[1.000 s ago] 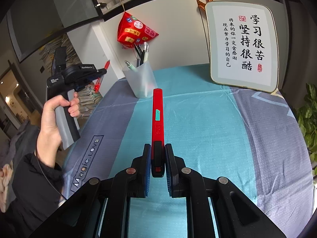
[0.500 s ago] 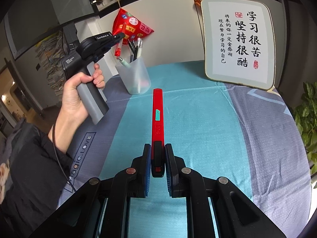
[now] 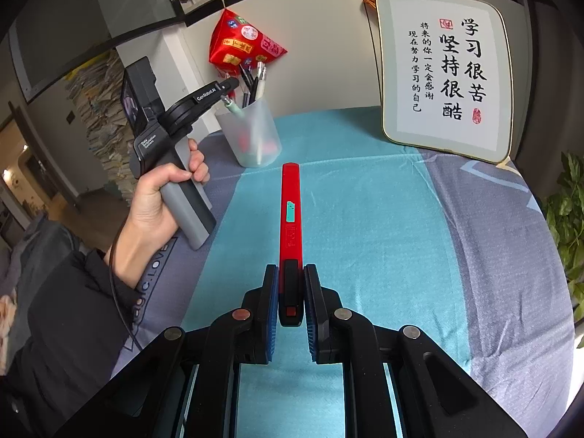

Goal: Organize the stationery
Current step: 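Drop the red pen into the cup with the left gripper while the right drops the red marker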

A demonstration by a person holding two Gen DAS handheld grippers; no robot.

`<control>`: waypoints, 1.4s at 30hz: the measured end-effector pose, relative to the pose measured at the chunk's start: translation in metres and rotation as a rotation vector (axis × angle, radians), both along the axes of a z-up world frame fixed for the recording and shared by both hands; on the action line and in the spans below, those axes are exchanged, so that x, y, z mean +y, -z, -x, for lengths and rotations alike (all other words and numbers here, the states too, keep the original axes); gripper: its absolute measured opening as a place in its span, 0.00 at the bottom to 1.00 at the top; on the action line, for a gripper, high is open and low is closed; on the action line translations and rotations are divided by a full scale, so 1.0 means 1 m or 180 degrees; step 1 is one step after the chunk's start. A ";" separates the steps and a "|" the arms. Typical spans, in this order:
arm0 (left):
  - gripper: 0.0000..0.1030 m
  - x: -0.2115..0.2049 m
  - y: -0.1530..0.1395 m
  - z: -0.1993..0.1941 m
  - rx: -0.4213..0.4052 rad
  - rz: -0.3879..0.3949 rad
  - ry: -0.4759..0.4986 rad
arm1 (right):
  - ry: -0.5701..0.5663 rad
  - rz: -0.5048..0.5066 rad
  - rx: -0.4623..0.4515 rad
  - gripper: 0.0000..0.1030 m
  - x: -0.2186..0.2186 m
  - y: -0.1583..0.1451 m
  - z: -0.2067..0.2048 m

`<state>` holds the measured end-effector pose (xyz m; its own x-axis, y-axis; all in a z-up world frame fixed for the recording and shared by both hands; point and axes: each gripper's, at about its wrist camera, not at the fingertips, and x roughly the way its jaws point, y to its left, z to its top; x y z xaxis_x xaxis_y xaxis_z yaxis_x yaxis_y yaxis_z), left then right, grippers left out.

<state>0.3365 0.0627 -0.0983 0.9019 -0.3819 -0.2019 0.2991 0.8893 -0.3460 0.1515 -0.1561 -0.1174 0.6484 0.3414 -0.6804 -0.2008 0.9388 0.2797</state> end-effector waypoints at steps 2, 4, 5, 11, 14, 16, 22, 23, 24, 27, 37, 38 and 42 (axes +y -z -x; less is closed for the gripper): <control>0.42 0.006 -0.002 0.005 0.0041 0.0098 -0.0040 | -0.0020 -0.0033 -0.0035 0.14 -0.001 -0.003 0.000; 0.56 0.014 -0.006 0.014 0.0060 0.0162 -0.0141 | -0.0088 -0.0058 -0.0086 0.14 -0.001 -0.009 -0.006; 0.60 0.018 -0.008 0.020 0.0071 0.0199 -0.0175 | -0.0141 -0.0053 -0.0120 0.14 0.000 -0.014 -0.011; 0.82 0.029 -0.019 0.050 0.0284 0.0049 -0.0517 | -0.0424 -0.0107 -0.0226 0.14 0.010 -0.040 -0.064; 0.92 0.025 -0.018 0.059 0.0373 -0.0251 -0.0638 | -0.0682 0.0102 -0.0046 0.14 0.027 -0.050 -0.095; 0.92 0.024 -0.013 0.062 0.0349 -0.0380 -0.0721 | -0.0800 0.0429 0.0023 0.14 0.038 -0.062 -0.112; 0.92 0.027 0.001 0.060 0.0418 -0.0394 -0.0503 | -0.1177 0.1368 0.0453 0.14 0.075 -0.084 -0.169; 0.92 0.026 0.002 0.061 0.0395 -0.0445 -0.0476 | -0.1225 0.1513 0.0514 0.14 0.083 -0.085 -0.177; 0.92 0.024 0.003 0.062 0.0368 -0.0513 -0.0461 | -0.1273 0.1642 0.0549 0.14 0.092 -0.087 -0.183; 0.92 0.016 0.004 0.069 0.0219 -0.0677 -0.0407 | -0.1401 0.1939 0.0677 0.14 0.115 -0.089 -0.193; 0.92 0.023 0.011 0.060 0.0412 -0.0529 -0.0310 | -0.1307 0.2017 0.0734 0.14 0.146 -0.097 -0.216; 0.92 0.024 0.011 0.061 0.0399 -0.0525 -0.0328 | -0.1262 0.1988 0.0682 0.14 0.146 -0.100 -0.218; 0.92 0.026 0.010 0.060 0.0400 -0.0497 -0.0354 | -0.1039 0.1787 0.0508 0.14 0.141 -0.110 -0.224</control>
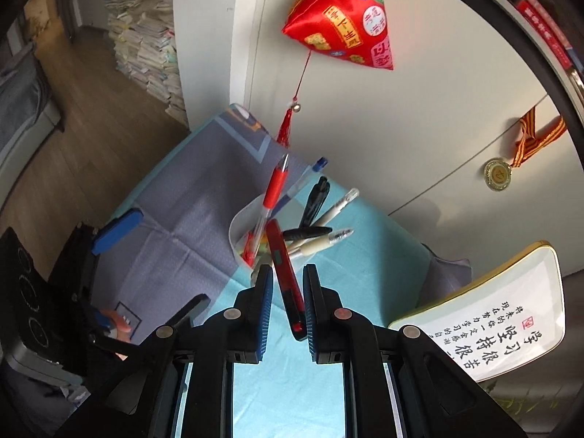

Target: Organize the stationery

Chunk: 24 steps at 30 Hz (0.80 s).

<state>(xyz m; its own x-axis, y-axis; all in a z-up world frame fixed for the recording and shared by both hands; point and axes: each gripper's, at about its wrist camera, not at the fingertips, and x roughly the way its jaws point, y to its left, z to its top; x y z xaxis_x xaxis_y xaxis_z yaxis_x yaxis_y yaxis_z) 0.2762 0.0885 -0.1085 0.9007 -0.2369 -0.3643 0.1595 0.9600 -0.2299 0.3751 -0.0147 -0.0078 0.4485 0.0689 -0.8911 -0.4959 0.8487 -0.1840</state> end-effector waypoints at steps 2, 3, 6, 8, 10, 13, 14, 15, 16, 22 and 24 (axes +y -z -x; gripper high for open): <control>0.92 0.001 0.001 -0.002 0.0035 0.0016 -0.0023 | 0.0055 -0.0165 -0.0105 0.17 -0.006 -0.005 0.002; 0.92 0.001 0.001 -0.002 0.0048 0.0013 -0.0033 | 0.0078 -0.0189 -0.0128 0.24 -0.009 -0.005 0.004; 0.92 0.002 0.001 -0.002 0.0041 -0.0040 -0.0092 | 0.0192 -0.0231 -0.0232 0.31 -0.023 -0.003 0.012; 0.92 0.001 0.001 -0.004 0.0073 -0.0072 -0.0145 | 0.0285 -0.0355 -0.0361 0.31 -0.038 -0.004 0.024; 0.92 0.000 0.001 -0.005 0.0133 -0.0098 -0.0171 | 0.0392 -0.0445 -0.0489 0.37 -0.054 -0.001 0.041; 0.93 -0.004 0.001 -0.005 0.0144 -0.0176 -0.0207 | 0.0514 -0.0547 -0.0536 0.45 -0.073 0.019 0.054; 0.93 -0.005 0.001 -0.004 0.0137 -0.0190 -0.0222 | 0.0560 -0.0615 -0.0471 0.45 -0.077 0.028 0.053; 0.94 -0.006 0.000 -0.003 0.0130 -0.0196 -0.0215 | 0.0625 -0.0669 -0.0418 0.45 -0.080 0.037 0.050; 0.95 -0.007 0.001 -0.003 0.0122 -0.0200 -0.0195 | 0.0684 -0.0695 -0.0392 0.45 -0.081 0.045 0.045; 0.95 -0.011 -0.002 0.001 0.0070 -0.0273 -0.0168 | 0.0770 -0.1232 -0.0420 0.45 -0.067 0.035 0.023; 0.96 -0.009 -0.003 0.001 0.0058 -0.0270 -0.0181 | 0.0790 -0.1301 -0.0719 0.45 -0.065 0.012 0.032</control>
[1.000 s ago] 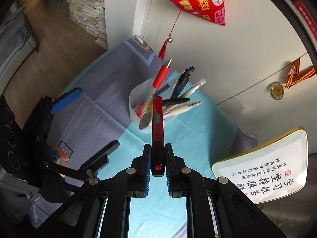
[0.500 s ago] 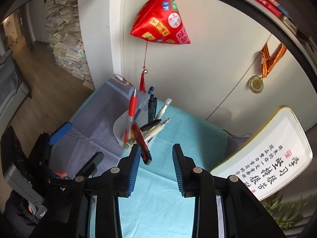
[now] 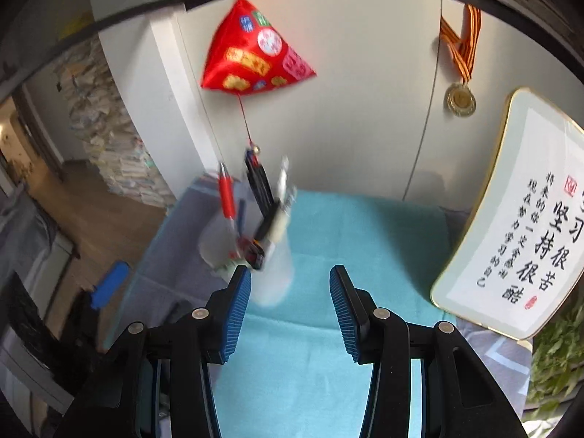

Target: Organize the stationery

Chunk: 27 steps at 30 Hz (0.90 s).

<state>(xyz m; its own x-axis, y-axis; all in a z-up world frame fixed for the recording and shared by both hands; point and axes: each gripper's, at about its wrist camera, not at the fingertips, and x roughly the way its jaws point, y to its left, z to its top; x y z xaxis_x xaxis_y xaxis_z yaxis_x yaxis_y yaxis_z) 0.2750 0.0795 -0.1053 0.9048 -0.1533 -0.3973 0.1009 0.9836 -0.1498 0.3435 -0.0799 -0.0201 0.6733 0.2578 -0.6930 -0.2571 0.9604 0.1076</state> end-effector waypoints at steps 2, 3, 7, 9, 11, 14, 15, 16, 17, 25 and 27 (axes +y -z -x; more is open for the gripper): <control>0.96 0.002 -0.001 0.000 0.0004 0.0028 -0.0022 | 0.0091 0.0118 -0.0205 0.45 -0.003 -0.014 0.013; 0.96 0.003 -0.001 -0.001 0.0016 0.0057 -0.0026 | 0.0135 0.0137 -0.0242 0.45 -0.007 -0.016 0.022; 0.96 0.003 -0.003 -0.001 0.0042 0.0136 -0.0007 | 0.0254 0.0181 -0.0277 0.45 -0.028 -0.005 0.058; 0.96 0.002 -0.004 0.000 0.0025 0.0140 -0.0007 | 0.0382 0.0073 -0.0281 0.45 -0.042 0.007 0.081; 0.96 0.000 -0.005 0.001 0.0004 0.0129 0.0001 | 0.0499 -0.0173 -0.0296 0.45 -0.058 0.022 0.106; 0.96 -0.006 -0.007 0.004 -0.0021 0.0069 0.0019 | 0.0794 -0.0335 -0.0478 0.54 -0.075 0.048 0.139; 0.96 -0.009 -0.008 0.006 -0.0044 0.0049 0.0021 | 0.0912 -0.0361 -0.0611 0.62 -0.080 0.056 0.147; 0.96 -0.012 -0.008 0.007 -0.0061 0.0022 0.0016 | 0.1029 -0.0404 -0.0757 0.65 -0.085 0.063 0.153; 0.96 -0.015 -0.008 0.008 -0.0070 -0.0021 0.0009 | 0.1131 -0.0472 -0.0839 0.66 -0.091 0.070 0.157; 0.96 -0.035 -0.004 0.006 0.0204 -0.0345 -0.0160 | 0.1240 -0.0375 -0.0845 0.66 -0.114 0.069 0.148; 0.96 -0.039 -0.006 0.007 0.0284 -0.0409 -0.0225 | 0.1120 -0.0299 -0.0913 0.70 -0.111 0.066 0.151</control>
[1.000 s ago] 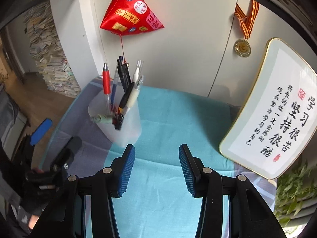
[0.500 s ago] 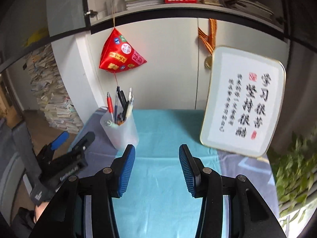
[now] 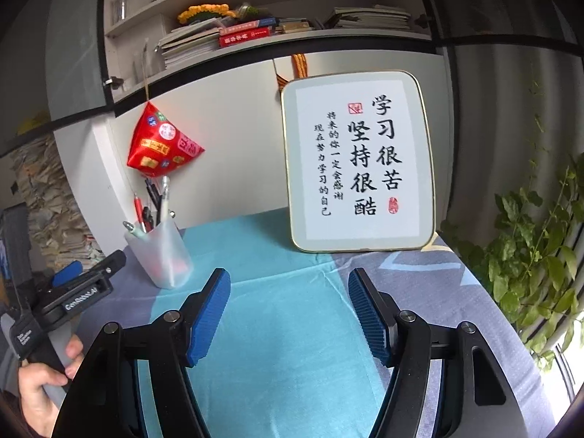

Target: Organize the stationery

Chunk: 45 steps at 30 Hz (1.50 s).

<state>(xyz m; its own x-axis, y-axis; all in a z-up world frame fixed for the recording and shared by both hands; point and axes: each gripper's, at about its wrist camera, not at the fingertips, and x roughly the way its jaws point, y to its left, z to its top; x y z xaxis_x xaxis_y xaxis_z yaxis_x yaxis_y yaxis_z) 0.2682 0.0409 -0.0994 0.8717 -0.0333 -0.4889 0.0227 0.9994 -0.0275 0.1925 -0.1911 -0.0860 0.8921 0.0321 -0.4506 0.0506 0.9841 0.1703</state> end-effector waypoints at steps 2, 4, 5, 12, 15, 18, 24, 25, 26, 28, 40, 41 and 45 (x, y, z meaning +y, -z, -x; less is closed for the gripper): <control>0.96 -0.003 -0.002 0.004 -0.0022 -0.0029 -0.0017 | -0.0018 0.0251 -0.0022 0.75 0.009 -0.001 0.002; 0.96 -0.007 -0.004 0.010 -0.0058 -0.0031 -0.0042 | -0.0086 0.0428 -0.0022 0.76 0.016 0.000 0.002; 0.96 -0.008 -0.004 0.012 -0.0053 -0.0019 -0.0061 | -0.0096 0.0433 -0.0018 0.76 0.017 -0.001 0.002; 0.96 -0.024 -0.002 0.019 0.0069 -0.0013 -0.0018 | -0.0121 0.0476 -0.0055 0.76 0.020 -0.011 0.006; 0.96 -0.031 -0.001 0.022 0.0108 -0.0048 -0.0011 | -0.0154 0.0467 -0.0127 0.82 0.021 -0.019 0.010; 0.96 -0.039 0.000 0.024 0.0102 -0.0183 -0.0049 | -0.0164 0.0494 -0.0171 0.83 0.022 -0.022 0.013; 0.96 -0.045 0.000 0.032 -0.0019 -0.0244 0.0008 | -0.0166 0.0512 -0.0185 0.83 0.025 -0.023 0.012; 0.96 -0.044 0.000 0.031 -0.0004 -0.0197 0.0043 | -0.0154 0.0531 -0.0182 0.83 0.025 -0.022 0.012; 0.96 -0.042 0.001 0.030 0.0018 -0.0121 0.0084 | -0.0143 0.0538 -0.0182 0.83 0.025 -0.022 0.012; 0.96 -0.040 0.001 0.029 0.0075 -0.0030 0.0080 | -0.0121 0.0525 -0.0204 0.83 0.024 -0.022 0.012; 0.98 -0.044 -0.019 0.053 -0.0505 -0.0191 -0.0020 | -0.0101 0.0512 -0.0407 0.83 0.026 -0.032 0.027; 0.99 -0.044 -0.021 0.056 -0.0559 -0.0212 -0.0029 | -0.0103 0.0515 -0.0425 0.83 0.025 -0.035 0.029; 0.99 -0.046 -0.034 0.063 -0.0581 -0.0297 -0.0091 | -0.0093 0.0482 -0.0464 0.83 0.022 -0.043 0.035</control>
